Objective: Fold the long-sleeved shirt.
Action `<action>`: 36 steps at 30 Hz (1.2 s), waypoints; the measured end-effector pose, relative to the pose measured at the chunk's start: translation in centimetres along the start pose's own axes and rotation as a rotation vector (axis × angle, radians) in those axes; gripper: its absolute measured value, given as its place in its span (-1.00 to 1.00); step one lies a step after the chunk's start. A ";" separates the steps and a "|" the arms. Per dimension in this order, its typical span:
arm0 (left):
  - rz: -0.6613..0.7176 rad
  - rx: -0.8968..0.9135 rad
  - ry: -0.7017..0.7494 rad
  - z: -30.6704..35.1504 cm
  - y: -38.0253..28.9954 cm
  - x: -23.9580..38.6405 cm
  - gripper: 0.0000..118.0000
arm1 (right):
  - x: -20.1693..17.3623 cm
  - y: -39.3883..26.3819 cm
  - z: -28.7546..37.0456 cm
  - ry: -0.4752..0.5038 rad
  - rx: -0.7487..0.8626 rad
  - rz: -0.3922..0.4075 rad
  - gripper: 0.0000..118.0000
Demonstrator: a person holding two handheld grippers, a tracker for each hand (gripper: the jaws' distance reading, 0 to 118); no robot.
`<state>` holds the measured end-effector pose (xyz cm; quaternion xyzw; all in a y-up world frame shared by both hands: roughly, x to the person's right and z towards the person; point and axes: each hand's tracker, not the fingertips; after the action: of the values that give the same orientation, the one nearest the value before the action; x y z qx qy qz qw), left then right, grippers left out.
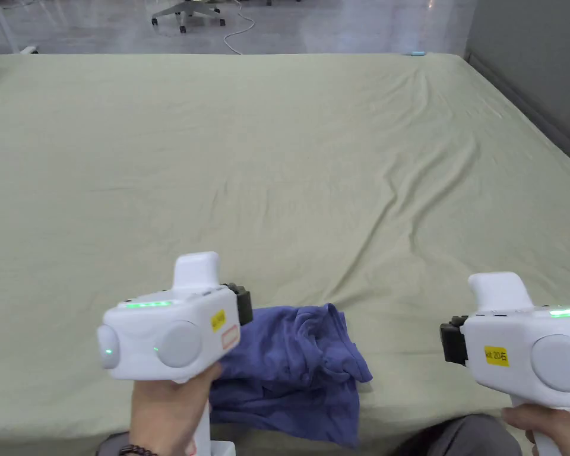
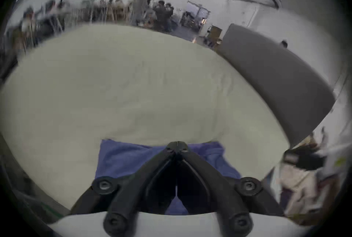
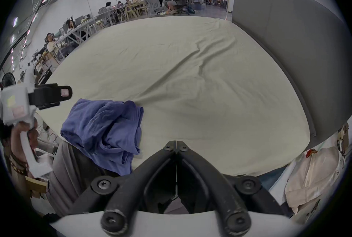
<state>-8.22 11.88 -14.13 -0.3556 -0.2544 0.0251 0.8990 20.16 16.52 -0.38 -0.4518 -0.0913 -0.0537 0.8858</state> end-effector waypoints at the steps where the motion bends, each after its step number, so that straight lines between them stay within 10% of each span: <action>1: -0.015 -0.012 -0.030 -1.1 -0.9 0.9 -1.00 | -0.3 -0.1 -0.1 0.000 -0.006 0.008 -1.00; 11: -0.370 -0.136 -0.117 -4.2 -8.3 10.9 -1.00 | -0.4 -0.8 -0.4 -0.002 -0.038 0.016 -1.00; 17: -0.166 -0.169 -0.369 -1.2 -6.0 8.2 -1.00 | -2.3 0.6 -2.3 0.160 -0.011 -0.052 -1.00; 26: 0.034 -0.151 -0.179 3.4 2.4 -1.2 -1.00 | -7.0 3.2 -12.1 0.605 -0.119 -0.266 -1.00; 31: 0.188 -0.191 -0.253 4.2 4.1 -6.7 -1.00 | -5.0 0.4 -17.4 0.580 -0.318 -0.380 -1.00; 32: 0.209 -0.194 -0.281 4.2 3.9 -7.7 -0.84 | -4.2 -0.2 -17.8 0.661 -0.296 -0.446 -1.00; 33: 0.234 -0.201 -0.307 4.0 3.6 -8.9 -0.24 | -3.5 -0.4 -18.0 0.704 -0.299 -0.527 -1.00; 35: 0.291 -0.235 -0.348 3.3 2.7 -10.9 0.79 | -3.2 -0.4 -18.2 0.707 -0.313 -0.534 -1.00; 36: 0.341 -0.252 -0.341 2.7 2.1 -12.1 1.00 | -3.4 -0.3 -18.1 0.697 -0.309 -0.505 -1.00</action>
<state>-19.75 12.39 -19.19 -0.4929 -0.3399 0.2038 0.7746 18.83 1.71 -11.30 -0.4971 0.1141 -0.4299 0.7450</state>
